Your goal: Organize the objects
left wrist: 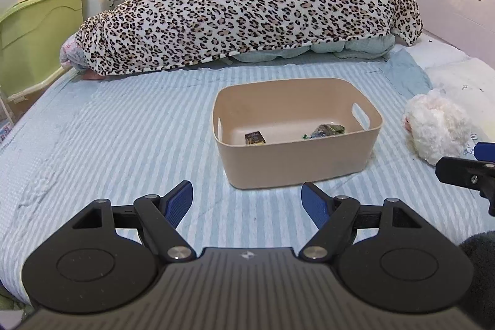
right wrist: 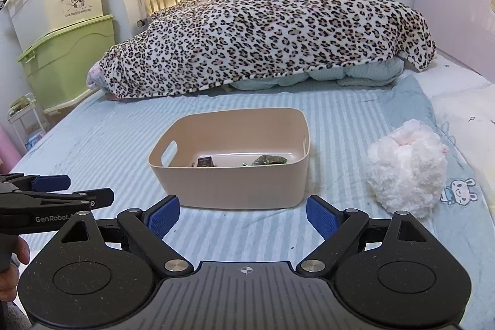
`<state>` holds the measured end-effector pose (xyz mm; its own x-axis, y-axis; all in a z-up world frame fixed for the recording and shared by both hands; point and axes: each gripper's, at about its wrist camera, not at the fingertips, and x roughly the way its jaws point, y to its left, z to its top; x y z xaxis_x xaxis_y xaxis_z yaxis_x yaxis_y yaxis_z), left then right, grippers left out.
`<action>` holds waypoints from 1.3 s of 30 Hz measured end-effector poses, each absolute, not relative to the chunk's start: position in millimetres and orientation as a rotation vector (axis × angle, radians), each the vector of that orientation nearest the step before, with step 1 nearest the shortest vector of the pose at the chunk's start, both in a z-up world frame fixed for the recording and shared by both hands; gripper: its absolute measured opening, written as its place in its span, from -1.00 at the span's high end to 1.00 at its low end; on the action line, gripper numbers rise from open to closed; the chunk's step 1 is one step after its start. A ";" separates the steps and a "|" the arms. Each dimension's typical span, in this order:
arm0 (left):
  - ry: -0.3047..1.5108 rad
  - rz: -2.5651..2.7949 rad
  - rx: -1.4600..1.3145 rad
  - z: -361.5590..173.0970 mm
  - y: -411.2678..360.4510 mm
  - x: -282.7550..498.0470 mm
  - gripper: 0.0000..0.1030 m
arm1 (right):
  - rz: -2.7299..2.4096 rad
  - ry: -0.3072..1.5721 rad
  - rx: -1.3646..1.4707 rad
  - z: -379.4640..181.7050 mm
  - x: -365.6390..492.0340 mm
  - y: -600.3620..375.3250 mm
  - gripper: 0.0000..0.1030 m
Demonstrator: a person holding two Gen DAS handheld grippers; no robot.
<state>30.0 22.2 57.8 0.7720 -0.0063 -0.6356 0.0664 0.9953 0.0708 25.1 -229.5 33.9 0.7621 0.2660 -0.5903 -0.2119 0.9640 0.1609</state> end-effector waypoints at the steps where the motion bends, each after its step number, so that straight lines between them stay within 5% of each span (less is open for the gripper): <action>1: 0.690 -0.046 0.087 57.8 22.0 26.8 -0.52 | 0.266 0.657 0.090 34.8 22.2 -230.2 -0.77; 39: 0.655 -0.103 0.080 76.7 15.3 -64.2 -0.52 | 0.262 0.649 0.084 56.0 -64.3 -233.3 -0.77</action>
